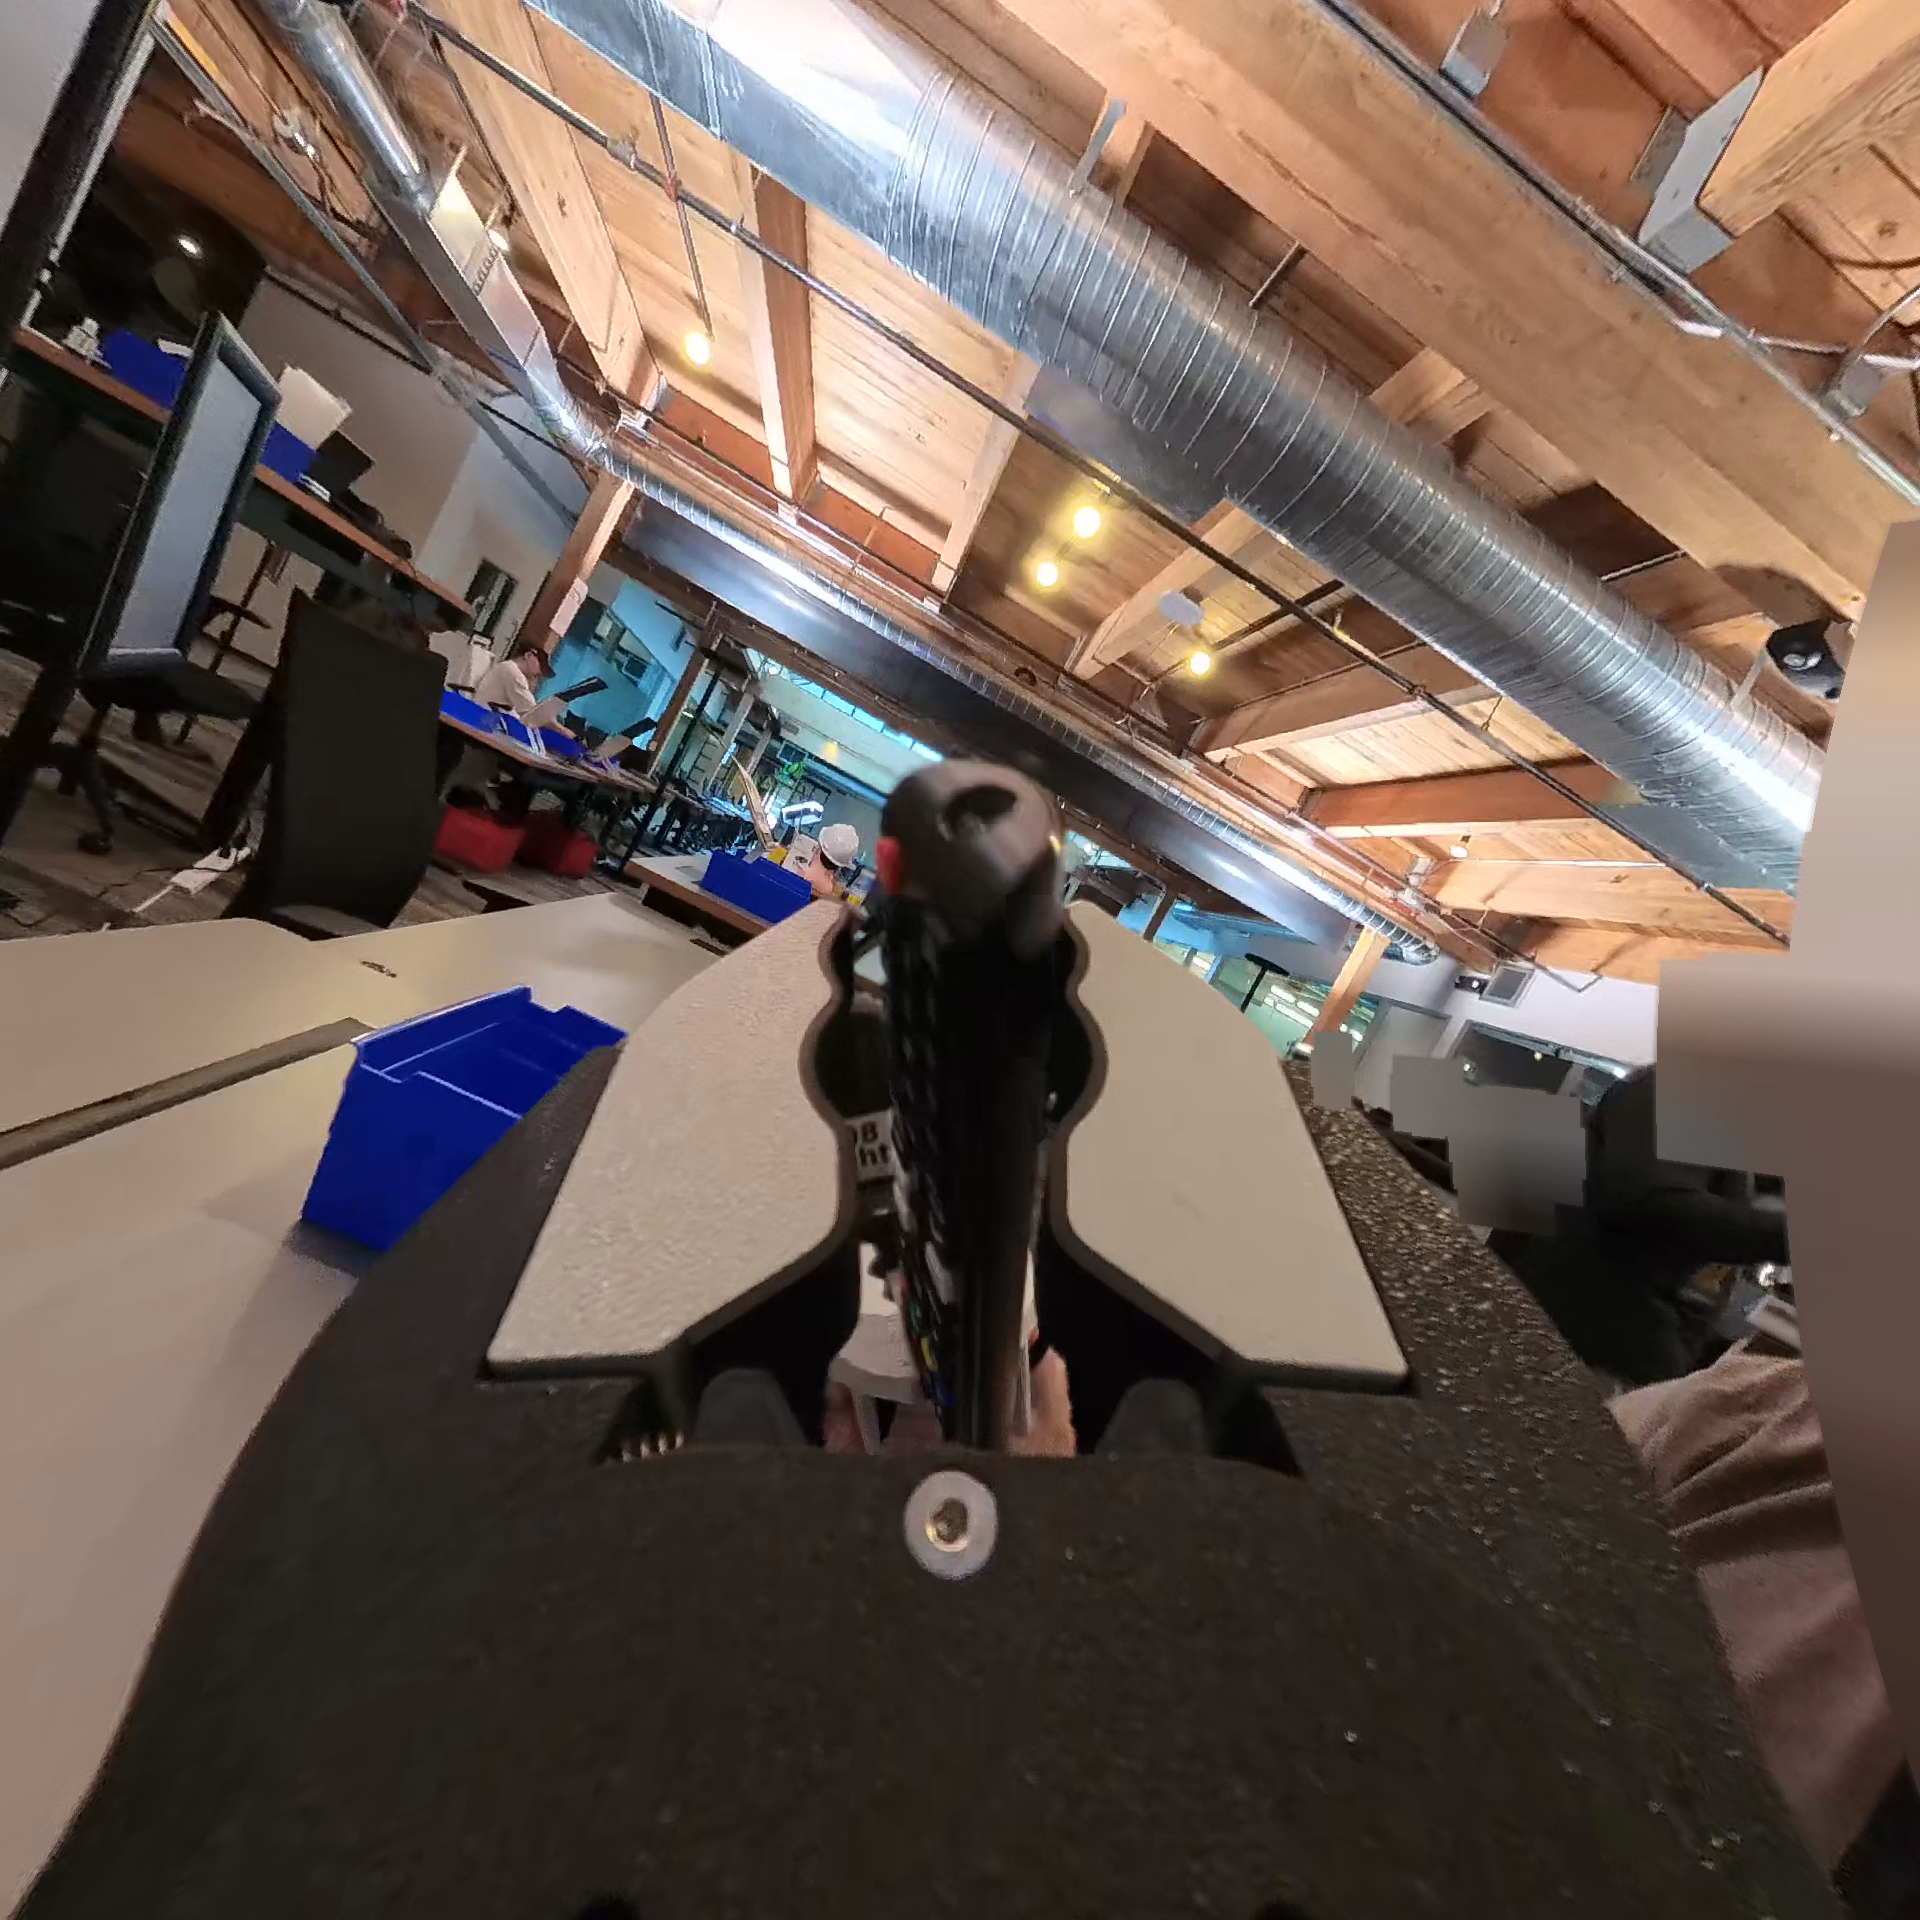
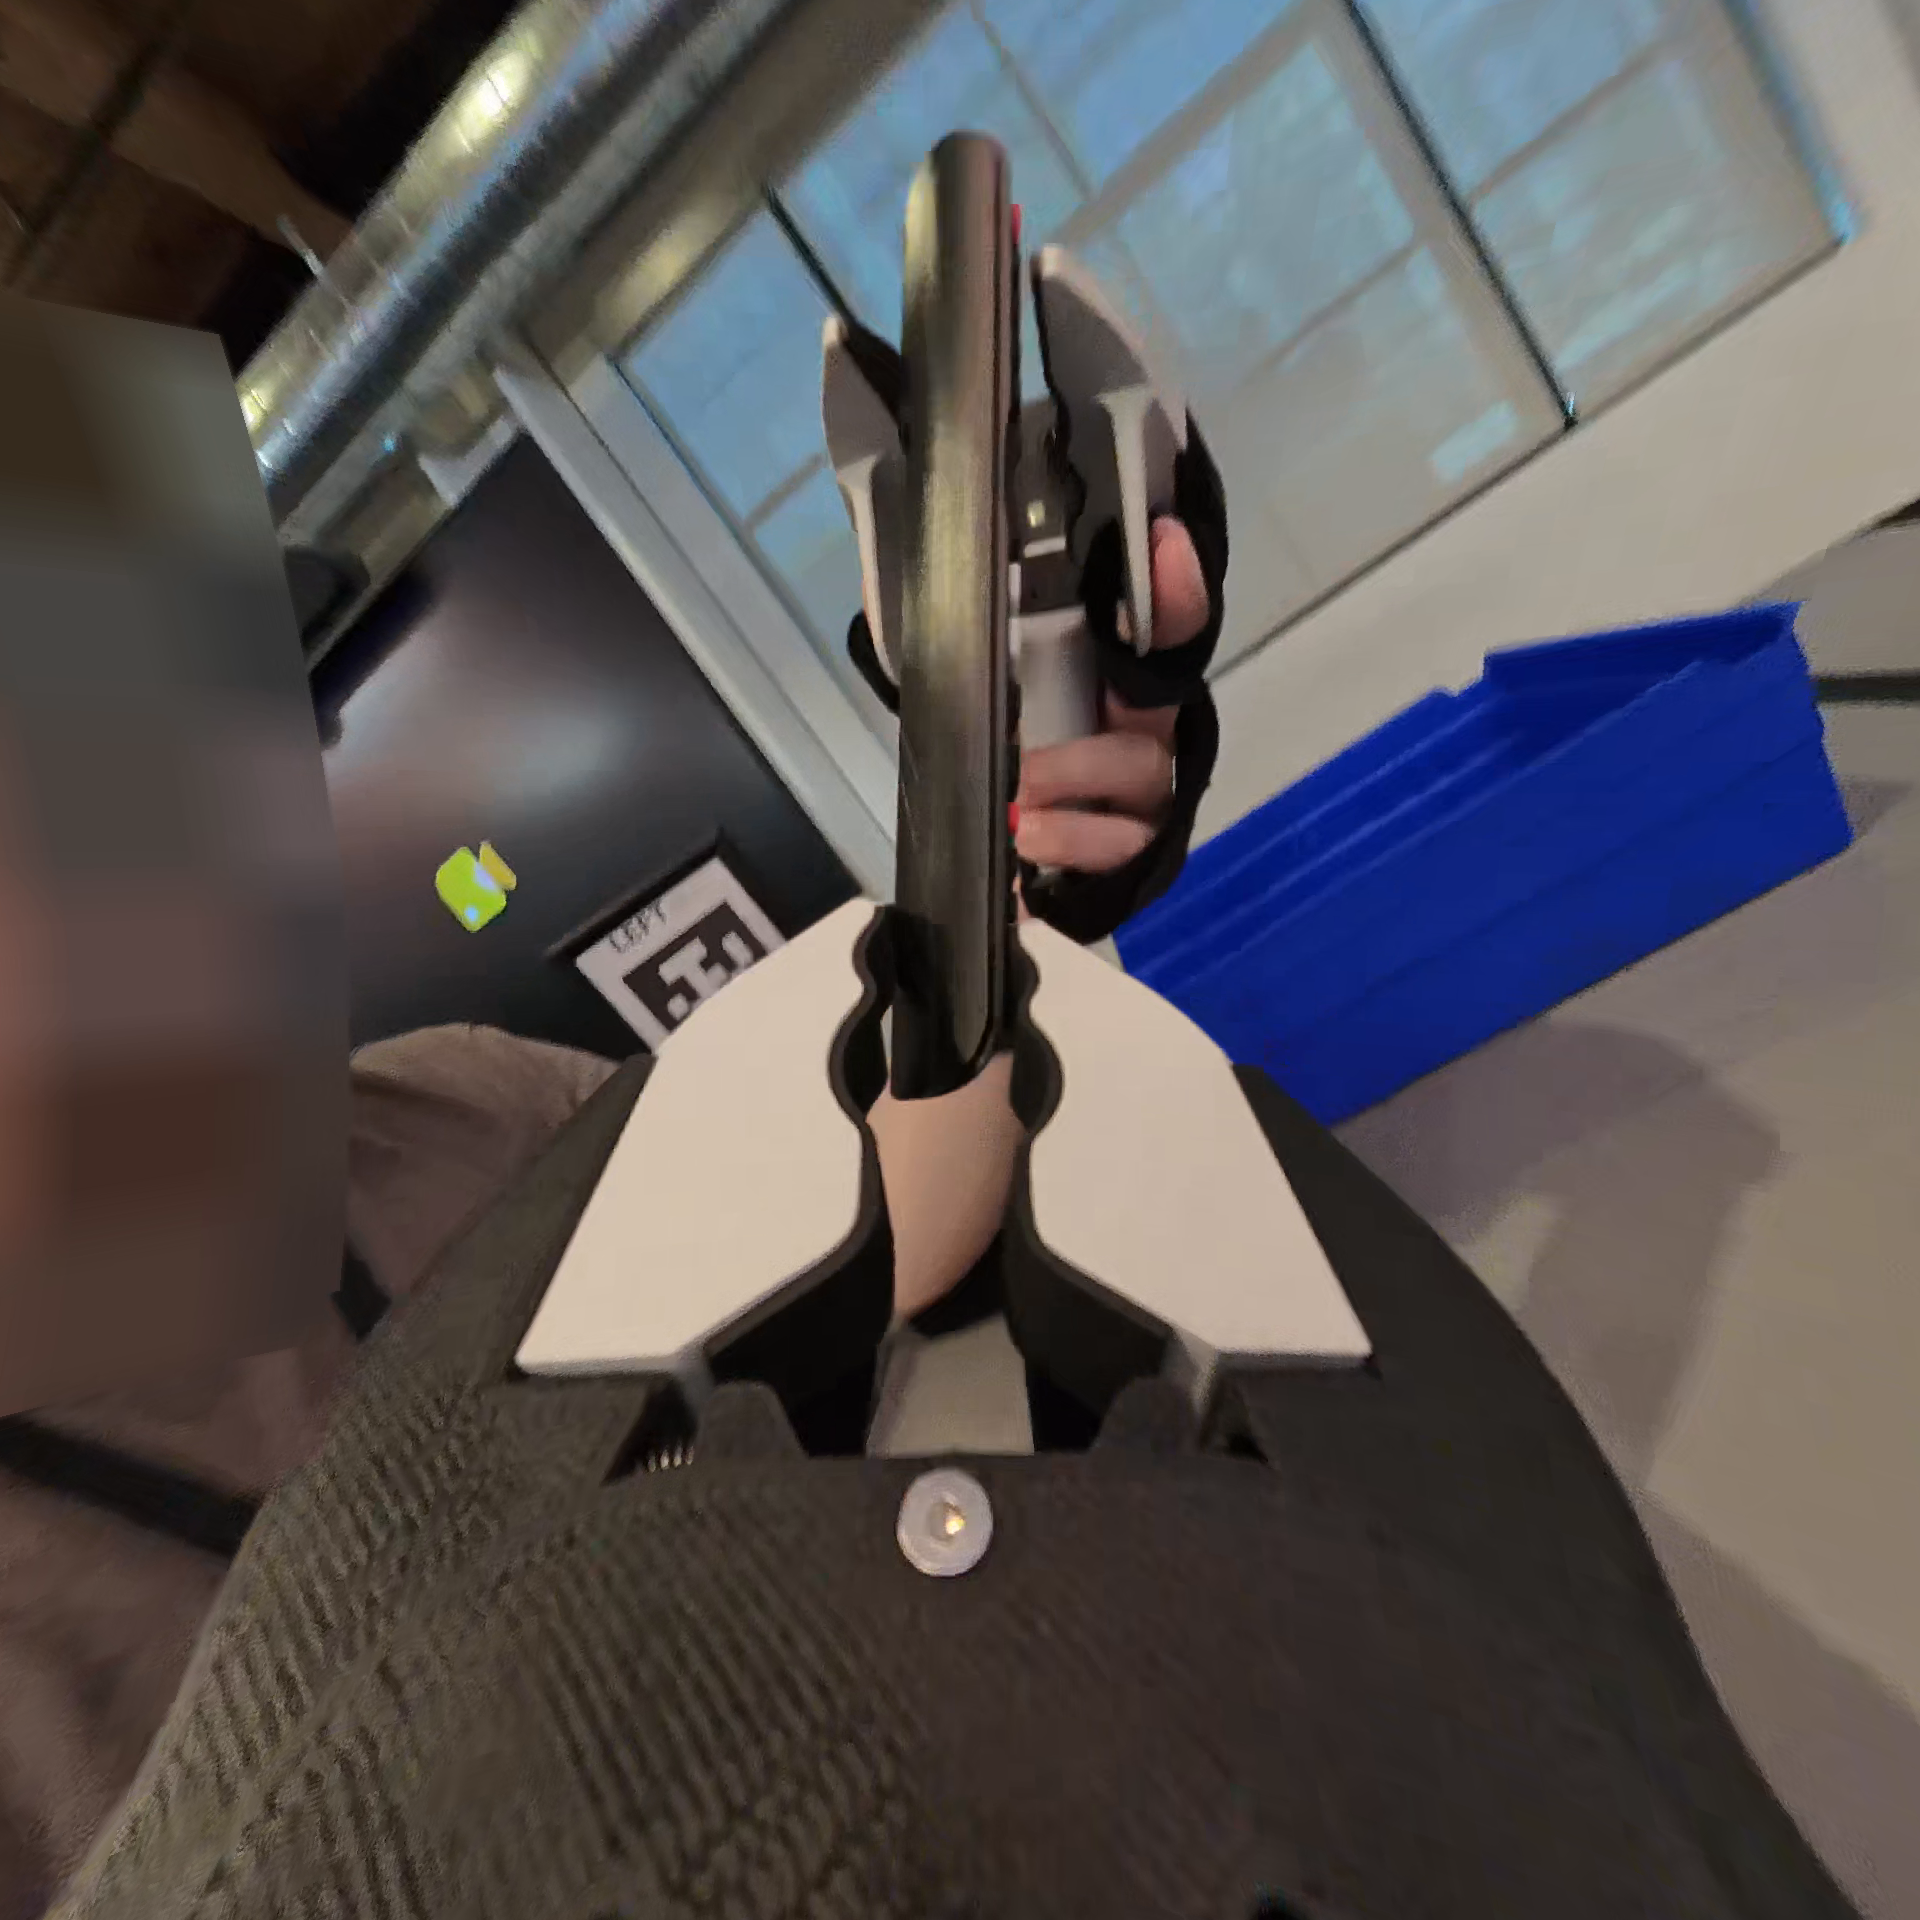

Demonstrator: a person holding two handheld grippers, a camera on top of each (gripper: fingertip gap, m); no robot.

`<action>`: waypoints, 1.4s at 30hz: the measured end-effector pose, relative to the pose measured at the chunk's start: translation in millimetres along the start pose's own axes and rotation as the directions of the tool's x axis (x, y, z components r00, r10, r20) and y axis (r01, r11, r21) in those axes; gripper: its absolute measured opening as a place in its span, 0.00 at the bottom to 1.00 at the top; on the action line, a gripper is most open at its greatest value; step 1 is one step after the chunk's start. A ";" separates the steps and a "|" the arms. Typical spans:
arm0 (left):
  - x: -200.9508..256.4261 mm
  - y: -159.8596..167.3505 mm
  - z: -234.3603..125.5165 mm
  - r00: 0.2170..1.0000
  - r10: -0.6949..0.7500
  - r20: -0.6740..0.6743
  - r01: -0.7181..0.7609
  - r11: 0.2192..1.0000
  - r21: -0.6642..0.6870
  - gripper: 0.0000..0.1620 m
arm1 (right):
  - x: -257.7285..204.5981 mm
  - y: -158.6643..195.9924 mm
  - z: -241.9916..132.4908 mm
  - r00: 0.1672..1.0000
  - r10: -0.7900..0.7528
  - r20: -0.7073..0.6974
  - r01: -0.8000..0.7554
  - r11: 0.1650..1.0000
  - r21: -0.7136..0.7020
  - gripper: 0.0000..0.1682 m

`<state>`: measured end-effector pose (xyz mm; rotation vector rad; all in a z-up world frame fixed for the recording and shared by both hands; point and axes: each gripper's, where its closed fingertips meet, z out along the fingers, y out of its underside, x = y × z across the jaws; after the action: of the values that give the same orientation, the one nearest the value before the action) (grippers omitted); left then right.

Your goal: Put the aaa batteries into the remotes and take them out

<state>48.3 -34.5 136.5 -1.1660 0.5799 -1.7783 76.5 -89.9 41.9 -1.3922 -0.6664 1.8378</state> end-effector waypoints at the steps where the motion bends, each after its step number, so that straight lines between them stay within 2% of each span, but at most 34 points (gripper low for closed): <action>1: -1.0 2.0 -0.3 1.000 0.010 0.002 -0.010 1.000 -0.020 0.23 | 0.5 2.6 -2.5 1.000 -0.001 -0.009 0.001 0.999 -0.050 0.12; 3: -1.4 10.8 1.2 1.000 0.012 -0.002 -0.012 0.996 -0.088 0.23 | 2.5 2.7 -6.9 0.999 -0.028 -0.037 0.024 0.994 -0.104 0.11; 4: -0.6 16.2 2.0 1.000 0.017 -0.013 -0.018 0.992 -0.128 0.19 | 3.0 1.4 -9.4 0.998 -0.034 -0.044 0.028 0.993 -0.119 0.11; 8: -5.8 21.0 3.8 0.995 0.088 0.037 -0.082 0.985 -0.152 0.17 | 10.6 -5.7 -20.1 0.997 -0.044 -0.062 0.035 0.991 -0.132 0.12; 11: -11.0 14.2 5.5 0.993 0.090 0.074 -0.086 0.994 -0.061 0.16 | 18.1 -21.4 -26.1 0.997 -0.036 -0.064 0.035 0.999 -0.016 0.12; 13: -16.7 9.9 3.7 0.994 0.054 0.090 -0.054 0.999 -0.001 0.15 | 22.5 -38.2 -32.3 0.996 -0.036 -0.076 0.046 0.988 0.147 0.14; 15: -22.0 7.4 1.5 0.995 0.026 0.098 -0.031 0.999 0.045 0.15 | 29.2 -50.0 -41.8 0.990 -0.034 -0.137 0.076 0.946 0.315 0.26; 18: -28.2 5.0 -1.0 0.989 0.052 0.137 -0.063 0.995 0.076 0.15 | 44.9 -43.3 -45.2 0.952 -0.015 -0.306 0.157 0.882 0.444 0.45; 19: -29.3 7.0 -0.3 0.987 0.068 0.148 -0.077 0.995 0.059 0.15 | 47.7 -38.9 -42.4 0.938 -0.006 -0.347 0.178 0.867 0.465 0.49; 22: -27.9 7.8 1.3 0.980 0.108 0.166 -0.120 0.991 0.064 0.15 | 52.5 -31.9 -26.3 0.916 0.059 -0.397 0.162 0.850 0.501 0.54; 25: -23.2 5.3 2.6 0.968 0.161 0.192 -0.182 0.978 0.099 0.14 | 61.4 -34.0 -13.9 0.891 0.161 -0.425 0.099 0.844 0.527 0.54; 28: -21.4 7.3 4.7 0.949 0.215 0.230 -0.239 0.967 0.085 0.14 | 58.9 -45.0 -10.8 0.867 0.147 -0.476 0.161 0.821 0.547 0.53; 32: -12.8 7.1 8.0 0.945 0.238 0.223 -0.266 0.958 0.104 0.14 | 53.1 -48.9 -4.2 0.881 0.128 -0.456 0.165 0.820 0.548 0.42; 42: -9.8 5.9 8.7 0.940 0.249 0.232 -0.280 0.954 0.111 0.15 | 50.5 -42.1 0.9 0.891 0.136 -0.432 0.106 0.865 0.491 0.40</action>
<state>60.0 -28.1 131.3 -1.1075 0.4497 -1.4191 77.9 -24.3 44.7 -1.3840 0.0756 1.4606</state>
